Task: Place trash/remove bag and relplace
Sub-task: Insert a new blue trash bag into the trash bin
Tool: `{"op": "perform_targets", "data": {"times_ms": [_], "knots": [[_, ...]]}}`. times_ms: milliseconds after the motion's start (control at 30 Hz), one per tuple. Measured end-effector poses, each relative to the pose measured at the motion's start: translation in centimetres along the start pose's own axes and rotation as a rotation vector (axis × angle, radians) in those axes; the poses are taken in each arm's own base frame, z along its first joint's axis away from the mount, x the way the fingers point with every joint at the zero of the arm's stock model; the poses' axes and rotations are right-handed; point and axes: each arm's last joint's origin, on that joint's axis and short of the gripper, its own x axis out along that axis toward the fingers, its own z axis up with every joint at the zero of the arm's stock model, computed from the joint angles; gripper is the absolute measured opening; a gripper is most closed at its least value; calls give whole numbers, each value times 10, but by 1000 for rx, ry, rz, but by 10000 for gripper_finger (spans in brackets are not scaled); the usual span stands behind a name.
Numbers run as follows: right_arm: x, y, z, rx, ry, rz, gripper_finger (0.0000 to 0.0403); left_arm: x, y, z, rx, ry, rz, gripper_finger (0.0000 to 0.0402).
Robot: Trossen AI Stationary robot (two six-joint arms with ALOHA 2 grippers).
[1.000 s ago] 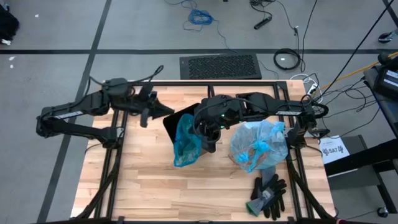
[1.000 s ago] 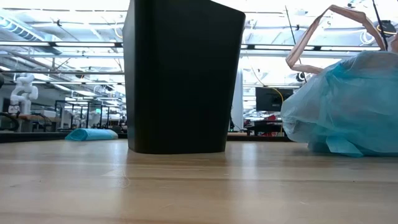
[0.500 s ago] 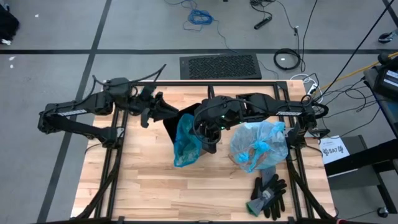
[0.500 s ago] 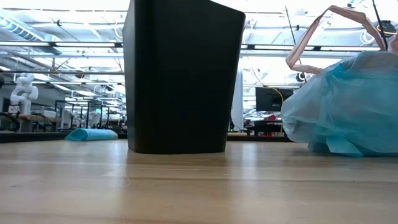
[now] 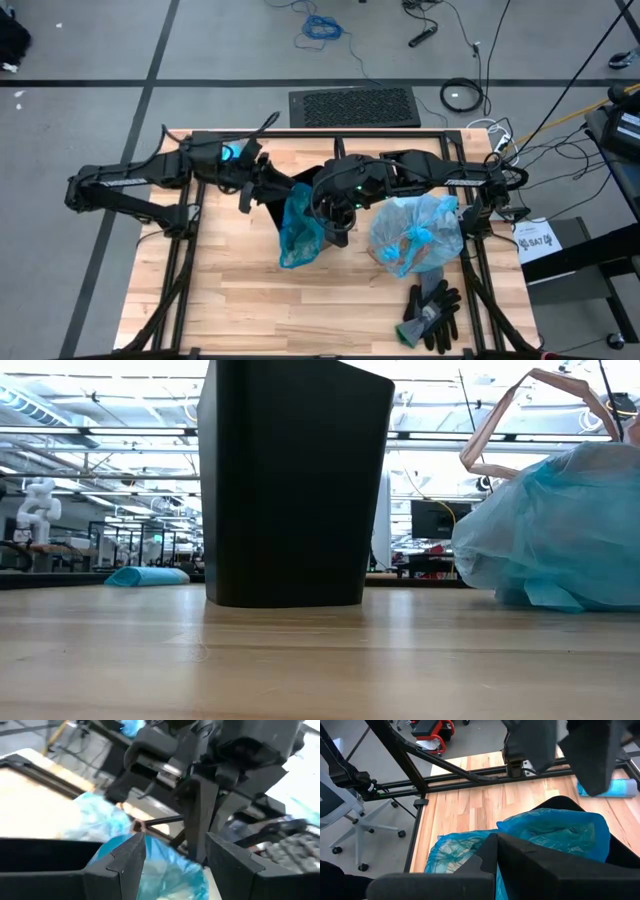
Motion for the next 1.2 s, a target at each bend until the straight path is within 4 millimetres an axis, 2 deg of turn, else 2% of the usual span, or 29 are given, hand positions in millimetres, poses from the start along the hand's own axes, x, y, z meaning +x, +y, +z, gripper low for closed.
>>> {"op": "perform_targets", "data": {"times_ms": [233,433,633,800,933,1000,1067,1200], "knots": [[0,0,0,-2,0,0,0,-17,-23,-7,24,90,317,207],[0,0,0,-14,1,0,0,-8,-39,-20,-33,94,364,207],[0,0,-1,-31,9,-1,0,8,-35,-39,-65,167,486,207],[0,-1,-3,-53,28,-6,0,20,-34,-43,-82,160,497,207],[0,-1,-3,-58,30,-6,0,27,-26,-51,-101,198,586,206],[0,-1,-3,-59,29,-6,0,28,-20,-55,-102,231,636,193],[0,-1,-3,-61,27,-3,0,28,-17,-55,-116,239,664,163],[4,0,-2,-53,21,4,0,28,-11,-50,-127,212,680,62]]}}
